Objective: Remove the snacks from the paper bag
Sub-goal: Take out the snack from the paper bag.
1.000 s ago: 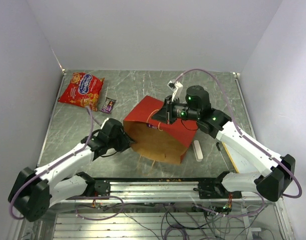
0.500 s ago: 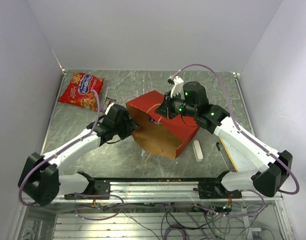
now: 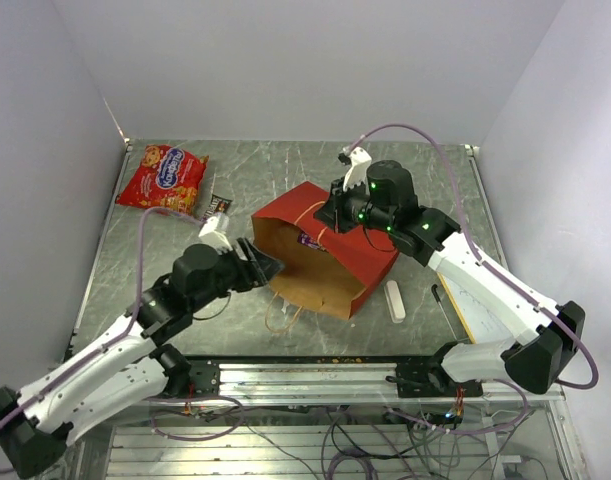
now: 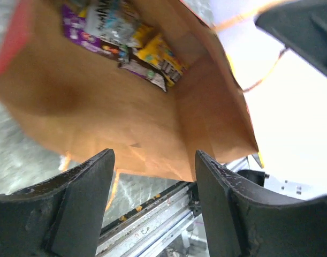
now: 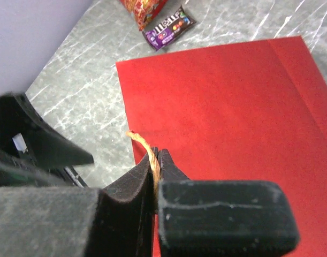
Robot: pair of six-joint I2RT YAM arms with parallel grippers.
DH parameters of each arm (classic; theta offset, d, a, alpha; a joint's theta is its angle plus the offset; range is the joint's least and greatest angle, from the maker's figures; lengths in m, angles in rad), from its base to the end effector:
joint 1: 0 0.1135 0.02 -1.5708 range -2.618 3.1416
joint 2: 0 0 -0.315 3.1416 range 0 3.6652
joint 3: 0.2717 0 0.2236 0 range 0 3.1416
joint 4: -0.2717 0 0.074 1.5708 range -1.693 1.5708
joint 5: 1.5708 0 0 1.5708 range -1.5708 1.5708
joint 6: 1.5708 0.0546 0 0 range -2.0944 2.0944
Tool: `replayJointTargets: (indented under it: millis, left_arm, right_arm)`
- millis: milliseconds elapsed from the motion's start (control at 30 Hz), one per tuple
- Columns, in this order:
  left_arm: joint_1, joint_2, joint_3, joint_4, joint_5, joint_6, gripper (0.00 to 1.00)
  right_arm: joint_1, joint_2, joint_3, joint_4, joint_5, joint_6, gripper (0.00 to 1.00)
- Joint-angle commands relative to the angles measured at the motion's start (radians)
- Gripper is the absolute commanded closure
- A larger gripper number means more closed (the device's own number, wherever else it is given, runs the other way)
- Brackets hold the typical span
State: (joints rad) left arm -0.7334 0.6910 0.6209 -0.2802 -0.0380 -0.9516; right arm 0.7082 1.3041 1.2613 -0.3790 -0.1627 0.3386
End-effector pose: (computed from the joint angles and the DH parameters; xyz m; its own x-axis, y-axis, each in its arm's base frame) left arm 0.0884 -0.0768 0.3149 -0.6711 -0.4907 -0.5558 0.1652 0.6318 -0.7573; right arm 0.2004 0.1833 0.4157 -0.5438 -0.0341 -0.8385 -0.6080 0.7047 0.3656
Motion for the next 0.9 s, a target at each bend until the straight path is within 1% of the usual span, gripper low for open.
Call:
replayJointTargets:
  millis: [0,67,167,200,233,300,367,467,533,667,800,867]
  left_arm:
    - [-0.150,0.125,-0.040,0.284,-0.091,0.043,0.31]
    - [-0.223,0.202,-0.077,0.412,-0.165,-0.023,0.34]
    - [-0.278,0.333,-0.121,0.608,-0.239,-0.173,0.41]
    - [-0.287,0.401,-0.119,0.662,-0.251,-0.210,0.44]
    - [-0.296,0.452,-0.108,0.702,-0.256,-0.220,0.51]
    - [-0.301,0.549,-0.077,0.752,-0.268,-0.244,0.61]
    - [-0.304,0.649,-0.064,0.841,-0.277,-0.288,0.65]
    - [-0.319,0.784,-0.046,0.961,-0.320,-0.373,0.68]
    - [-0.337,0.847,-0.004,0.949,-0.363,-0.411,0.69]
    - [-0.354,0.927,0.131,0.716,-0.479,-0.515,0.68]
    - [-0.356,1.015,0.225,0.582,-0.532,-0.610,0.65]
    - [-0.366,1.052,0.284,0.488,-0.551,-0.662,0.62]
  right_arm:
    - [-0.002,0.019,0.075,-0.007,0.061,-0.020,1.00]
    - [-0.002,0.029,0.095,-0.005,0.061,-0.010,1.00]
    - [-0.003,0.040,0.119,-0.003,0.047,0.001,1.00]
    - [-0.003,0.042,0.124,-0.004,0.048,0.003,1.00]
    - [-0.003,0.043,0.125,-0.008,0.051,0.005,1.00]
    - [-0.003,0.041,0.125,-0.011,0.057,0.004,1.00]
    - [-0.004,0.038,0.127,-0.016,0.066,0.002,1.00]
    - [-0.003,0.037,0.137,-0.029,0.078,0.000,1.00]
    - [-0.003,0.034,0.143,-0.033,0.086,0.001,1.00]
    - [-0.004,0.033,0.161,-0.050,0.102,0.002,1.00]
    - [-0.004,0.038,0.184,-0.067,0.100,0.002,1.00]
    - [-0.005,0.040,0.194,-0.079,0.099,0.000,1.00]
